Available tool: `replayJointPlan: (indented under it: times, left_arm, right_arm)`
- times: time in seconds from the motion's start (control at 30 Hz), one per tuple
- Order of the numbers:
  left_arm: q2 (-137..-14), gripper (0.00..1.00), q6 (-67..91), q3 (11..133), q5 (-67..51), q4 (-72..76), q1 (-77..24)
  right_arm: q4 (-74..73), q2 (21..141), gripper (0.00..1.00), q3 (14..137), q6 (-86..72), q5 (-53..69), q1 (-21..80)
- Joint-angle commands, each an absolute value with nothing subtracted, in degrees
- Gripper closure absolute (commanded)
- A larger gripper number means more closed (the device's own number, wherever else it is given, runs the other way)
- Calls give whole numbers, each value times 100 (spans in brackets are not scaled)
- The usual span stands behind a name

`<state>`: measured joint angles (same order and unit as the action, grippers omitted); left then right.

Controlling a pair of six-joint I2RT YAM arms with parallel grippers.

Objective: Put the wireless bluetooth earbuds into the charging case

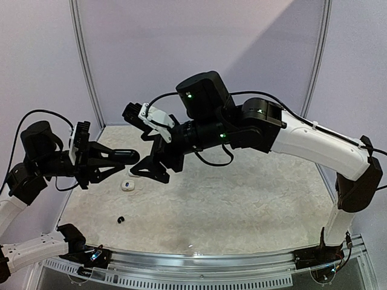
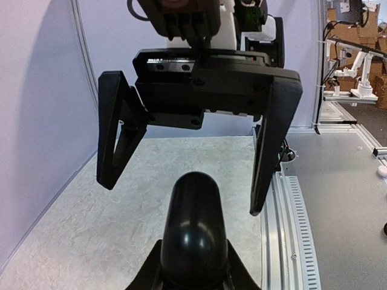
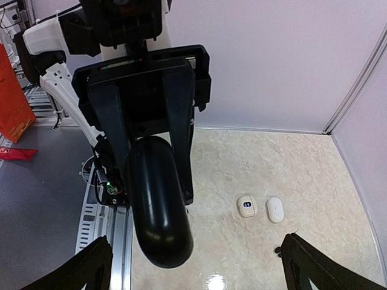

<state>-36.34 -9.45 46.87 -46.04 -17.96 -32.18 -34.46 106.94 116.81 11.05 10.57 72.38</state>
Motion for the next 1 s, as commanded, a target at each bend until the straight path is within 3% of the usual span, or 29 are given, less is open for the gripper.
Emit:
replayJointPlan:
  times: [0.0, 0.37, 0.6, 0.7, 0.97]
  left_arm:
    - [-3578, 100, -1481, 4661, -4687, -2171, -3188]
    - [-3542, 100, -1705, 4687, -4748, -2305, -3284]
    - [-3594, 100, -1214, 4663, -4566, -2033, -3287]
    - [-3596, 100, -1146, 4650, -4758, -1944, -3287]
    - [-3612, 100, -1994, 4752, -4882, -2597, -3368]
  right_arm:
    - [-3380, 10767, 1, 11896, 1168, 908, 7269]
    - [-3528, 11185, 1, 12310, 1243, 76, 7259]
    - [-3614, 11189, 1, 12310, 1277, 740, 7246]
    - [-3706, 11252, 1, 12331, 1208, 467, 7251]
    - [-3616, 11234, 3, 12340, 836, 126, 7079]
